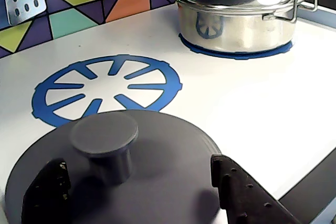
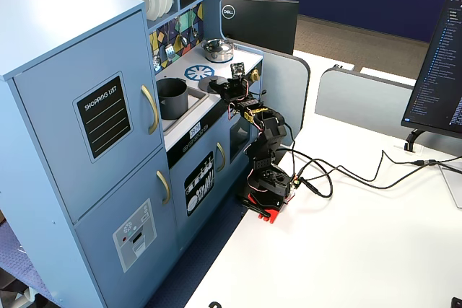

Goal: Pick up the lid from the counter and put it on the gray recipient

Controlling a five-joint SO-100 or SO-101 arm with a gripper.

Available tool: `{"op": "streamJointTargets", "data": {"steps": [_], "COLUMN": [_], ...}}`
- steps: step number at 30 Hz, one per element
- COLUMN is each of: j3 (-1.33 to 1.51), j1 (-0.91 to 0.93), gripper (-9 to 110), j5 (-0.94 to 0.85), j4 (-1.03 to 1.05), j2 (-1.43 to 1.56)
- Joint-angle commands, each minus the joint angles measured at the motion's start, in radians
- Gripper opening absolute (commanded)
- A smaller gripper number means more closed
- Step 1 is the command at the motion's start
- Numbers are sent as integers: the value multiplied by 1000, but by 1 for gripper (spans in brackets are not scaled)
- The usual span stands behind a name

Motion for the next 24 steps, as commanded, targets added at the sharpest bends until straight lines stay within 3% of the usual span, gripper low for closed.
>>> {"op": "streamJointTargets", "data": {"steps": [1, 20, 24], "j3": [-107, -212, -215], "j1": [-18, -60, -64], "gripper": [28, 24, 15], "j5": [9, -11, -31], "j4": [-43, -67, -72], "j2": [-29, -183, -198]}}
